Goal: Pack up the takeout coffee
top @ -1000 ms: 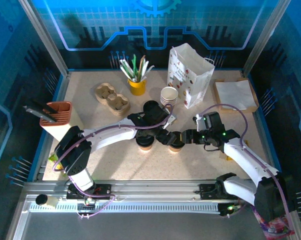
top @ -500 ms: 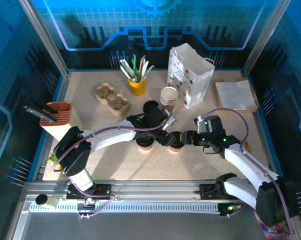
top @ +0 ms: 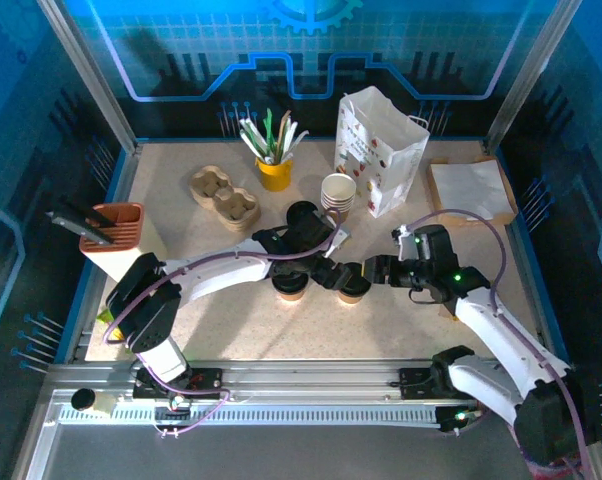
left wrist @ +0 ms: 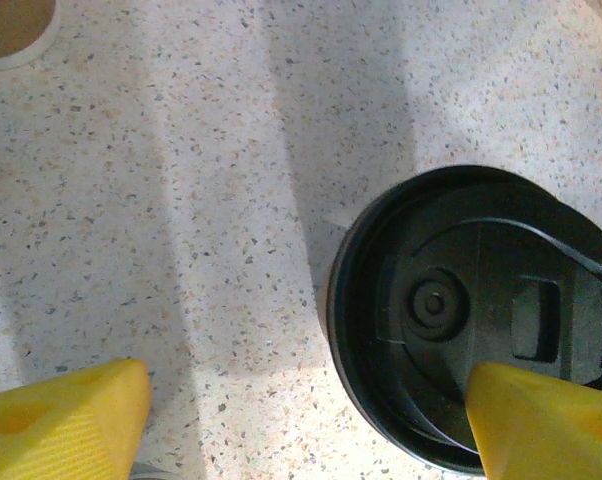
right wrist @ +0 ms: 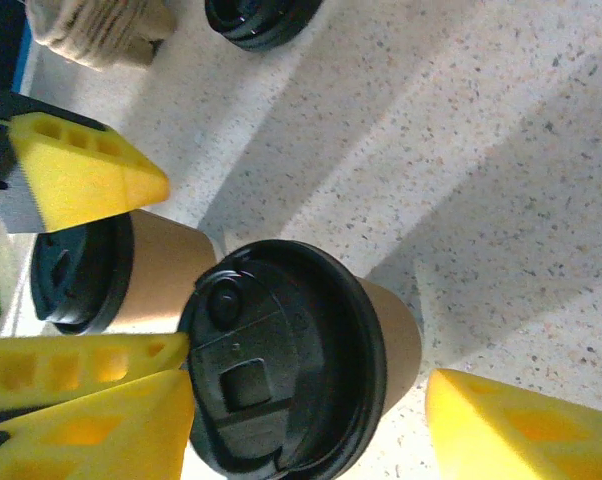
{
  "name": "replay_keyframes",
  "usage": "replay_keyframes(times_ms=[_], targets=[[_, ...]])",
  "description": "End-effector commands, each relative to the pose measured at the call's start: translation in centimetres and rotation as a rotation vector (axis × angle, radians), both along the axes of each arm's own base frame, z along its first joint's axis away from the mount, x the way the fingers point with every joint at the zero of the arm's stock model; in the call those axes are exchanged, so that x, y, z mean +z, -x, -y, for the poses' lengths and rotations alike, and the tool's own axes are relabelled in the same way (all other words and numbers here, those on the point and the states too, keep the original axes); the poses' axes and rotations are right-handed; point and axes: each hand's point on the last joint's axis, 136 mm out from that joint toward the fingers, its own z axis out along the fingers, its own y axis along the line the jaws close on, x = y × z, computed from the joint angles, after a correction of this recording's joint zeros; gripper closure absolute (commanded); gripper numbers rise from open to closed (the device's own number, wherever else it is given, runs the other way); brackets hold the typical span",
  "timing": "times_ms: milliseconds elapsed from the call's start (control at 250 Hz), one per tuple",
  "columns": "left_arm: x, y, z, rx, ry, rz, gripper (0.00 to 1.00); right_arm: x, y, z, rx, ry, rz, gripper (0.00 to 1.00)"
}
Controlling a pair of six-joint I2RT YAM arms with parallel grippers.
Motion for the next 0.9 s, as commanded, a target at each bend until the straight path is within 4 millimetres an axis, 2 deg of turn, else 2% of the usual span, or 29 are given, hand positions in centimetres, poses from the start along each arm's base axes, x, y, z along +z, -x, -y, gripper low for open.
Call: replay_keyframes(times_ms=[0,232,460,667,895], targets=[[2.4,-0.5,1.3,0.005,0.091,0.004,0.17,-0.7,1.3,0.1,0.01,-0.005,-0.063,0.36],[1.6,-0.7,1.9,-0.005,0.101,-0.017,0.17,-2.9,1.9,-0.1,0.018,-0.009,-0.108,0.36],[-0.6,-0.7,1.1,-0.001,0.032,-0.031,0.18,-5.0,2.2,0.3,0.02,0.03,-0.147,0.38],[-3.0,0.2,-0.3,-0.015,-0.034,-0.052,0.19,-6.5,2.8,1.0,0.003,0.064,-0.176,0.4],[-6.6,1.0,-3.7,0.038,-0.101,-0.127,0.21,-9.3,4.0,1.8,-0.023,0.089,-0.233,0.43]])
